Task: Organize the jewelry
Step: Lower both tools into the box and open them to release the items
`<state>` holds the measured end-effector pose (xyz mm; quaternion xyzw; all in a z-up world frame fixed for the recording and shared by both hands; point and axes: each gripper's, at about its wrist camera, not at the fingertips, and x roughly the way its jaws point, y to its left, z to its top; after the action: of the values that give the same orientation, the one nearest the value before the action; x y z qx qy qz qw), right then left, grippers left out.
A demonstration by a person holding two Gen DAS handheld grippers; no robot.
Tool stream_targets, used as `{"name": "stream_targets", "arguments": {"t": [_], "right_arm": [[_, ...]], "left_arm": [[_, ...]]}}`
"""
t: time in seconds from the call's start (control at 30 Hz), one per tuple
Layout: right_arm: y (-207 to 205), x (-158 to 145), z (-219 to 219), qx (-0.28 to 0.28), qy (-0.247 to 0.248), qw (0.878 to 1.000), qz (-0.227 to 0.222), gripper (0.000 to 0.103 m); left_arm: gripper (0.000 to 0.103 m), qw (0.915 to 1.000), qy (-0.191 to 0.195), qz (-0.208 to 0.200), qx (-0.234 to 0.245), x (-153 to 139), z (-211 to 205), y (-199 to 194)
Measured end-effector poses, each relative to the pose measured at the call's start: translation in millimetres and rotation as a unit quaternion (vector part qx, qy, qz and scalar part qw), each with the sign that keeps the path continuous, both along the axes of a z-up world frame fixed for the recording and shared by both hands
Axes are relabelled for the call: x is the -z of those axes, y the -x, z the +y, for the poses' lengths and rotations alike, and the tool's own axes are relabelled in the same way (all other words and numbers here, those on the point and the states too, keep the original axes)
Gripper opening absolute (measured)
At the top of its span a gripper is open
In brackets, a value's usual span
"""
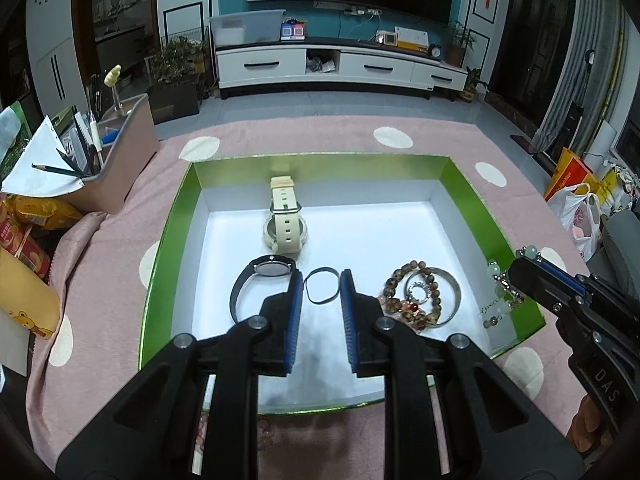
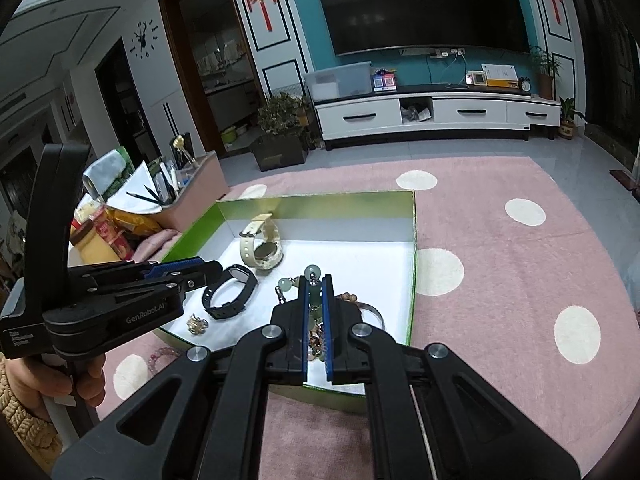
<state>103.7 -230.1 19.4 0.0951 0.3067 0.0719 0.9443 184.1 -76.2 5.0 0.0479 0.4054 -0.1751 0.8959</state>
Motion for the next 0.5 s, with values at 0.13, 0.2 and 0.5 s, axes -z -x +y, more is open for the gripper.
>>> {"name": "stream_targets", "arguments": {"t": [0.13,0.2,0.5], "right_arm": [[-6.6,6.1,4.0,0.002,0.011,1.000,0.009,0.005],[-9.3,8.7,5.1,0.004,0.013,1.000,0.014,0.005],[-18.6,18.4,8.8,0.005,0.031,0.999,0.029,0.005]], "left_arm": [[0.019,0.9999,-0.005,0.009,-0.003,6.2,0.2,-5.4],[0.019,0.9999,-0.009,0.012,-0.004,8.6,0.1,-7.6],[0.019,0.9996,-0.015,0.022,-0.007,16.7,-0.4,-13.1]]}}
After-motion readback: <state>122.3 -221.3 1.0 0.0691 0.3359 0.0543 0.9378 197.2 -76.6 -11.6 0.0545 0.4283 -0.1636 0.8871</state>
